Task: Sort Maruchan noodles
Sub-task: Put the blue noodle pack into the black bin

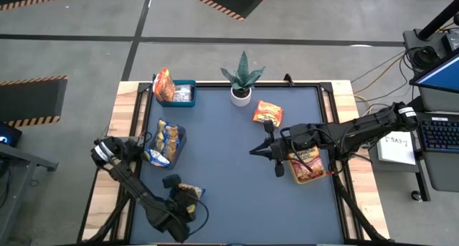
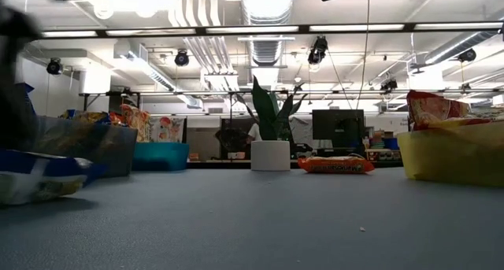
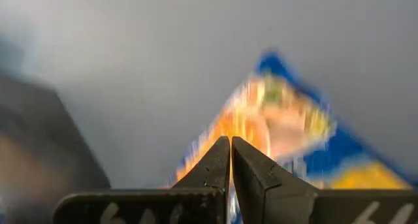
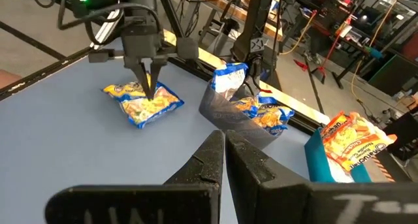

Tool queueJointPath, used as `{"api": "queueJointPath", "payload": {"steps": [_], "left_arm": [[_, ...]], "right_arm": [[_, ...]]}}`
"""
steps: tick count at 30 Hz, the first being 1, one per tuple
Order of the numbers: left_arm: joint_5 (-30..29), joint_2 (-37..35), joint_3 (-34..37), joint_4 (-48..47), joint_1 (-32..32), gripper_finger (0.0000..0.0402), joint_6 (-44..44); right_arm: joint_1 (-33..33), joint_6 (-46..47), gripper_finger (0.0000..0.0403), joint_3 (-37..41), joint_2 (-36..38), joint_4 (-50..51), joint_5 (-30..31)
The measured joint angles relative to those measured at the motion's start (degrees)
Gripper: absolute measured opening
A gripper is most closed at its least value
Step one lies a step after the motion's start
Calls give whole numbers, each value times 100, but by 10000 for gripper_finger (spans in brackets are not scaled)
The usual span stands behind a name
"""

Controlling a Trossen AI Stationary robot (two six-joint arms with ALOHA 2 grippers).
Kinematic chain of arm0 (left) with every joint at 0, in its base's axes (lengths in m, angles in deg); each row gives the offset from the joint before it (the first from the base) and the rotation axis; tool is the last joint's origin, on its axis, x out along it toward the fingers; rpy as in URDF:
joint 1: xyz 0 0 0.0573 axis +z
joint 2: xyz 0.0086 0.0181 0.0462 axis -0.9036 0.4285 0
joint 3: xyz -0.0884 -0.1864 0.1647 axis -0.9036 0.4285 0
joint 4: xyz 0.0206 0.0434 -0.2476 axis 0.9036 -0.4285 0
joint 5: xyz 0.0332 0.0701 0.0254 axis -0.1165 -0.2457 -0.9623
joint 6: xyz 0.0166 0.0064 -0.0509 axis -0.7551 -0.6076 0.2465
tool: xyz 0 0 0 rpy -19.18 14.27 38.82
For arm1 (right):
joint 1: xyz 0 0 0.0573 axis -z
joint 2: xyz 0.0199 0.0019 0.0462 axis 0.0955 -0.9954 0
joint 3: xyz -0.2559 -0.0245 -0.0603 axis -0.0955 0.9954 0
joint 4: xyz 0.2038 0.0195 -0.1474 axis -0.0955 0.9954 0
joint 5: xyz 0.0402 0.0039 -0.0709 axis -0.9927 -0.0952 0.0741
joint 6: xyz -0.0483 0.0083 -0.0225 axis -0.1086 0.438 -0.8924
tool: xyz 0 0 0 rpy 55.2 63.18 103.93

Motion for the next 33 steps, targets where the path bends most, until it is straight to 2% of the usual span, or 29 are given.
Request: {"api": "queueJointPath", "payload": {"steps": [3, 8, 15, 19, 24, 29, 33], "left_arm": [[-517, 0, -127, 6, 205, 0, -542], [-466, -30, -336, -31, 248, 0, -1509], [1371, -299, -374, -530, -307, 0, -1427], [1869, -269, -316, -574, -745, 0, -1057], [1837, -236, -63, -531, -957, 0, -387], [1640, -236, 445, -125, -884, 0, -302], [846, -236, 799, -49, -636, 0, -225]], "right_arm": [[0, 55, 9, 0, -2, 0, 0], [0, 160, 9, 0, -6, 2, 0], [0, 190, 9, 0, -17, 2, 0], [0, 195, 9, 0, -17, -41, 0], [0, 197, 9, 0, -17, -143, 0], [0, 241, 9, 0, -17, -132, 0], [0, 258, 9, 0, -17, -130, -2]]}}
